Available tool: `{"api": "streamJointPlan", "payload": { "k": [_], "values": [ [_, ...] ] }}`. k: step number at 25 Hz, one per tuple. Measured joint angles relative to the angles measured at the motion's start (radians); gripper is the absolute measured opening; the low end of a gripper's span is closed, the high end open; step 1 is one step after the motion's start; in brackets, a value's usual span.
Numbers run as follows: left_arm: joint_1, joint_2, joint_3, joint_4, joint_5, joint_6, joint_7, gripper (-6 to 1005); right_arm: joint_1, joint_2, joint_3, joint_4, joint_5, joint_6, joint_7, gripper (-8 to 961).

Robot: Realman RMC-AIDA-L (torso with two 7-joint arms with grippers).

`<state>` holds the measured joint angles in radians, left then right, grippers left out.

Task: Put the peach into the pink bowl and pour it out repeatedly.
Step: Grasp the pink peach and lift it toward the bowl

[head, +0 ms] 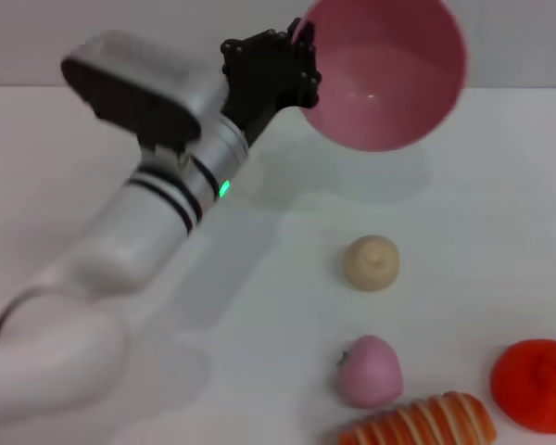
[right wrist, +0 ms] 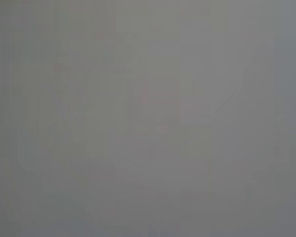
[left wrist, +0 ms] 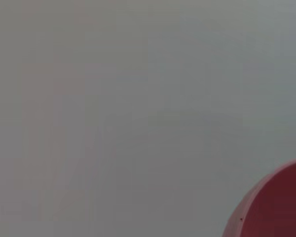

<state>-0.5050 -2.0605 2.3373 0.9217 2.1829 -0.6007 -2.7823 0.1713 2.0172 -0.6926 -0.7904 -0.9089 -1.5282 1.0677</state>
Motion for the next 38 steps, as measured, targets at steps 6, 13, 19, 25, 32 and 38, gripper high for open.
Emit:
{"api": "streamJointPlan", "payload": {
  "k": [6, 13, 19, 25, 32, 38],
  "values": [
    [-0.062, 0.004, -0.291, 0.050, 0.002, 0.465, 0.004, 45, -0.008, 0.026, -0.012, -0.317, -0.350, -0.022, 0.360, 347],
    [-0.171, 0.006, -0.685, 0.042, -0.002, 1.032, 0.133, 45, 0.046, 0.044, -0.071, -0.651, -0.668, -0.210, 0.718, 342],
    [-0.239, 0.011, -0.969, 0.027, 0.003, 1.422, 0.257, 44, 0.197, 0.053, -0.192, -0.776, -0.997, -0.325, 0.980, 337],
    [-0.240, 0.040, -1.050, 0.005, 0.004, 1.638, 0.289, 44, 0.291, 0.054, -0.420, -0.692, -1.204, -0.289, 1.076, 332],
    [-0.242, 0.055, -1.059, 0.002, 0.053, 1.776, 0.265, 45, 0.390, 0.056, -0.568, -0.480, -1.309, -0.182, 1.103, 326],
    [-0.243, 0.059, -1.062, 0.002, 0.078, 1.798, 0.262, 44, 0.468, 0.056, -0.617, -0.334, -1.339, -0.137, 1.105, 322]
  ]
}}
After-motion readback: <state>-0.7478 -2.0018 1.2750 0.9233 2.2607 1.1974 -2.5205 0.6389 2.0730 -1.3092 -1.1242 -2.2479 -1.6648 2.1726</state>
